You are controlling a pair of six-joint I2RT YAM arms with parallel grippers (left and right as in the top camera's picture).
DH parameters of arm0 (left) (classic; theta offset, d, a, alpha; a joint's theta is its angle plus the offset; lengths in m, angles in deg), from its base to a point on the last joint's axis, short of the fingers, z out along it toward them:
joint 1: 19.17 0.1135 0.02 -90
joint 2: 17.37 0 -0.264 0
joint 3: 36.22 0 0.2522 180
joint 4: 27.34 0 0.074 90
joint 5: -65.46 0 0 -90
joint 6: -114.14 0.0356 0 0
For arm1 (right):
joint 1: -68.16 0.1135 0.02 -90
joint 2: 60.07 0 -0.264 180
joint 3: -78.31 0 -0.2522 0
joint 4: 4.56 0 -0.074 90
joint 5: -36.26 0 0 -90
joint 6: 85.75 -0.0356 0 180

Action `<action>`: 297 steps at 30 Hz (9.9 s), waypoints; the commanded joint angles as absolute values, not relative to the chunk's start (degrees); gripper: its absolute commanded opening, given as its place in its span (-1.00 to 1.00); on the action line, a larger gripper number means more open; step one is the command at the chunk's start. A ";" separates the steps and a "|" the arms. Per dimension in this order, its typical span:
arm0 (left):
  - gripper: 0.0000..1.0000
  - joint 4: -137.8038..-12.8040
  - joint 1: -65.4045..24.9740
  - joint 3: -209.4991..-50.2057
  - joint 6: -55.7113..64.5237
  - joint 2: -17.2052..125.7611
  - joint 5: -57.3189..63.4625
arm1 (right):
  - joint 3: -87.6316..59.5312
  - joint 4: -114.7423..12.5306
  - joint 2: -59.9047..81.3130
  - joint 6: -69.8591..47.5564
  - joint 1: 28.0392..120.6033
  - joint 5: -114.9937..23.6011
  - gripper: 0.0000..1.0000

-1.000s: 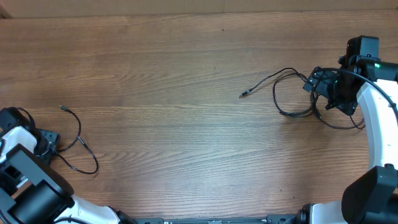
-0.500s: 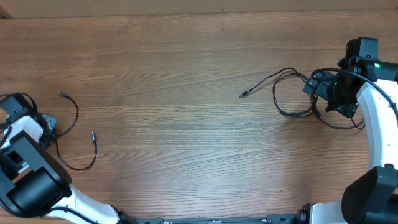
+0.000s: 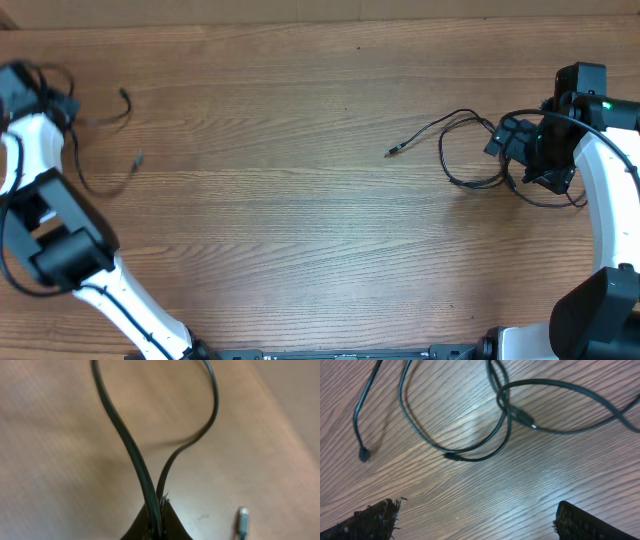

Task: Untangle cables

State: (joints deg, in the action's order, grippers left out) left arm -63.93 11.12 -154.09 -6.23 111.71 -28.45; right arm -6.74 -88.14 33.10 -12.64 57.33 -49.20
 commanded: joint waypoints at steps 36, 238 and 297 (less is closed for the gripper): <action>1.00 -128.14 -7.64 -213.63 10.82 123.47 -7.75 | -6.83 -87.01 31.13 -12.20 57.46 -38.32 1.00; -0.92 -82.42 -46.32 -222.79 -17.02 124.89 40.03 | -15.98 -55.95 33.99 -12.86 70.29 -48.11 -0.78; -0.91 -138.07 -7.94 -230.07 4.88 108.08 -0.82 | -15.96 -61.50 34.69 -30.04 31.95 -52.53 0.50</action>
State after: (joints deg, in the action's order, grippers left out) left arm -132.93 -6.50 -229.10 -6.05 110.68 17.08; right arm -15.94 -61.56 34.34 -30.63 31.54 -52.70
